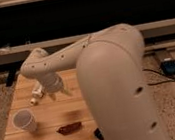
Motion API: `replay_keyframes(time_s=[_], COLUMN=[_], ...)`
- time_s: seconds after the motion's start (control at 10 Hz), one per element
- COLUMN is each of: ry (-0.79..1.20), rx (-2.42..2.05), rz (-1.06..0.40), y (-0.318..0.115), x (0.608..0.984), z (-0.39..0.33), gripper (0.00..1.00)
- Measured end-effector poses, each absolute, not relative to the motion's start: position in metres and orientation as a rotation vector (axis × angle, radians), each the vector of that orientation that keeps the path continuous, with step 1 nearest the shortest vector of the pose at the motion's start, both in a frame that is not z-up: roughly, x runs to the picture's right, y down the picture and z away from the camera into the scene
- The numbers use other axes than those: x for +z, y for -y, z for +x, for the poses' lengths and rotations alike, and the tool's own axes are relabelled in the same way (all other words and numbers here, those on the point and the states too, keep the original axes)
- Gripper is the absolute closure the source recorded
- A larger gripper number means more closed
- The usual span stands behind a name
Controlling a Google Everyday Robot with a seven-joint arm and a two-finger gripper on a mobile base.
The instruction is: Place the bottle in the ceramic bowl
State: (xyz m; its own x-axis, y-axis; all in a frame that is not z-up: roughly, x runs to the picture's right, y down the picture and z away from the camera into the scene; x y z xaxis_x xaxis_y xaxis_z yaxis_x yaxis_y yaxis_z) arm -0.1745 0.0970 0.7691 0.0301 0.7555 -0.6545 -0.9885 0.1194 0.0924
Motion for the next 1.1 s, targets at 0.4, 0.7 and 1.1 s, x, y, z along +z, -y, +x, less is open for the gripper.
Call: replay_keyframes(time_s=[0.4, 0.7, 1.1], ry=[-0.637, -0.591, -0.484], rx=[1.422, 1.460, 1.493], rz=[-0.467, -0.536, -0.628], y=[-0.092, -0.080, -0.059], x=[0.824, 0.864, 0.896], z=[-0.244, -0.301, -0.359], gripper=[0.35, 0.35, 0.35])
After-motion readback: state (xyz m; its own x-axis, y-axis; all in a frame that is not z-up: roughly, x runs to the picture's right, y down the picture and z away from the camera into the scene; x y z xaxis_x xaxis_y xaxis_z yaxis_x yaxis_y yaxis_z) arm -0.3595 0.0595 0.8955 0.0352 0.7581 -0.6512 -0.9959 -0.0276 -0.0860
